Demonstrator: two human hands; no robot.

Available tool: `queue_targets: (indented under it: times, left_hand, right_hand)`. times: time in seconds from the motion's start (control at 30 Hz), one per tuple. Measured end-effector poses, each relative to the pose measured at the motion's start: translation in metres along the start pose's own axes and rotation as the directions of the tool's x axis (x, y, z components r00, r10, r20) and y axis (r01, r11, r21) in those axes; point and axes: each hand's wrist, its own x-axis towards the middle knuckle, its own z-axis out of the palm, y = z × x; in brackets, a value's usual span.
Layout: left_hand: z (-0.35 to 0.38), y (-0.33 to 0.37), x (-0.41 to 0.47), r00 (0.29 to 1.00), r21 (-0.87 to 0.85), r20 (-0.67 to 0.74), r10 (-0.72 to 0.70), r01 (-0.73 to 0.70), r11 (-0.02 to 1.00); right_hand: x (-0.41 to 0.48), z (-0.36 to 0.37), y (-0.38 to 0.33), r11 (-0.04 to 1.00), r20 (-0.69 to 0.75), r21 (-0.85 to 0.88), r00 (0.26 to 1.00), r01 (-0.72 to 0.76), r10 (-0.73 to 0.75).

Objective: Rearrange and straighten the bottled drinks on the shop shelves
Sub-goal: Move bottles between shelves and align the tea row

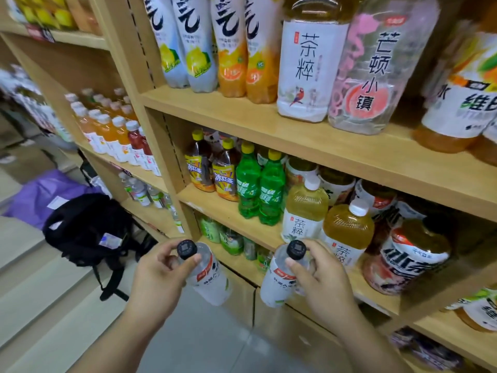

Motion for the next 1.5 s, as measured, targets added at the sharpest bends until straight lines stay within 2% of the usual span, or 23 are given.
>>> queue_targets:
  times: [0.2,0.4,0.53,0.7,0.93,1.1,1.27,1.5]
  left_hand:
    - [0.001,-0.025,0.030,0.998,0.092,0.047,0.048,-0.053,0.994]
    - [0.001,-0.041,0.071,0.977,0.052,0.211,0.023,-0.035,0.998]
    - [0.009,-0.026,0.086,0.893,0.025,0.436,0.107,-0.131,0.991]
    - [0.043,-0.010,0.081,0.768,-0.088,0.599,0.227,-0.218,0.972]
    - [0.107,0.033,0.020,0.615,-0.236,0.707,0.350,-0.262,0.936]
    - [0.161,0.072,-0.037,0.535,-0.321,0.716,0.448,-0.317,0.892]
    - [0.225,0.108,-0.103,0.554,-0.360,0.678,0.483,-0.322,0.875]
    - [0.318,0.147,-0.165,0.567,-0.350,0.638,0.521,-0.389,0.852]
  right_hand:
    - [0.025,0.036,0.016,1.000,0.063,-0.004,0.998,-0.007,0.007]
    - [0.015,0.047,0.009,0.995,-0.045,-0.005,0.994,-0.096,0.096]
    - [-0.010,0.050,-0.006,0.981,-0.205,-0.001,0.960,-0.196,0.191]
    - [-0.057,0.035,-0.015,0.958,-0.423,-0.034,0.873,-0.283,0.243]
    - [-0.125,-0.041,-0.010,0.908,-0.630,-0.106,0.734,-0.406,0.255]
    - [-0.158,-0.115,0.017,0.899,-0.663,-0.121,0.708,-0.422,0.243]
    - [-0.188,-0.199,0.051,0.920,-0.679,-0.102,0.703,-0.377,0.213]
    - [-0.203,-0.297,0.097,0.920,-0.657,-0.167,0.736,-0.353,0.163]
